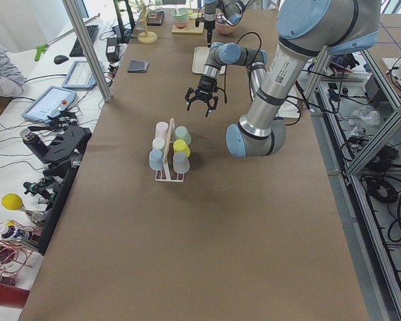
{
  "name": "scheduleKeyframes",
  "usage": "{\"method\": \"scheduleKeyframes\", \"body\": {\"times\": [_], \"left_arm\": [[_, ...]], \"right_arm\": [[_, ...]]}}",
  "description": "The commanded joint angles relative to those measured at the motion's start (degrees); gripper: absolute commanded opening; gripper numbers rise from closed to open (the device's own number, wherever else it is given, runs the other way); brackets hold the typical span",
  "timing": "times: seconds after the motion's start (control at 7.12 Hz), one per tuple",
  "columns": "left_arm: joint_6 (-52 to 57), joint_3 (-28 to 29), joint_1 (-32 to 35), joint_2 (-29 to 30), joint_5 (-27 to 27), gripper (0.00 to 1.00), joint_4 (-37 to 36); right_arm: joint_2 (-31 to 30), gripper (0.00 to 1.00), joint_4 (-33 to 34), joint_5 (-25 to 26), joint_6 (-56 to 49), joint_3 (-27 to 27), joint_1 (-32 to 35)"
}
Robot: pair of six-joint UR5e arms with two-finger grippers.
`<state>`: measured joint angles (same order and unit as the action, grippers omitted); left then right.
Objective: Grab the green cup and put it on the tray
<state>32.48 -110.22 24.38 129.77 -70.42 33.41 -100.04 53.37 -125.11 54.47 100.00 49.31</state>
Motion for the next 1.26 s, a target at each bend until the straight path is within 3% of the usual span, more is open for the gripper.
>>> {"method": "scheduleKeyframes", "body": {"times": [0.0, 0.14, 0.42, 0.7, 1.12], "left_arm": [[0.13, 3.25, -1.79, -0.47, 6.59, 0.98, -1.42], [-0.13, 5.44, -2.49, -1.09, 12.09, 0.98, -1.42], [-1.27, 7.03, -5.90, -1.44, 13.02, 0.98, -1.50], [-1.97, 7.83, -6.19, -3.20, 17.75, 0.98, -1.42], [-7.68, 11.51, -6.27, -3.91, 21.19, 0.97, -0.80]], "right_arm": [[0.03, 0.86, 0.06, 0.13, 0.46, -0.24, -0.97], [-0.06, 0.80, -0.02, 0.13, 0.46, -0.42, -0.88], [0.03, 0.75, -0.02, 0.39, 0.46, -0.95, -0.88], [0.11, 0.64, -0.02, 0.48, 0.46, -1.21, -0.88], [0.38, 0.60, -0.02, 0.57, 0.37, -2.17, -0.88]]}}
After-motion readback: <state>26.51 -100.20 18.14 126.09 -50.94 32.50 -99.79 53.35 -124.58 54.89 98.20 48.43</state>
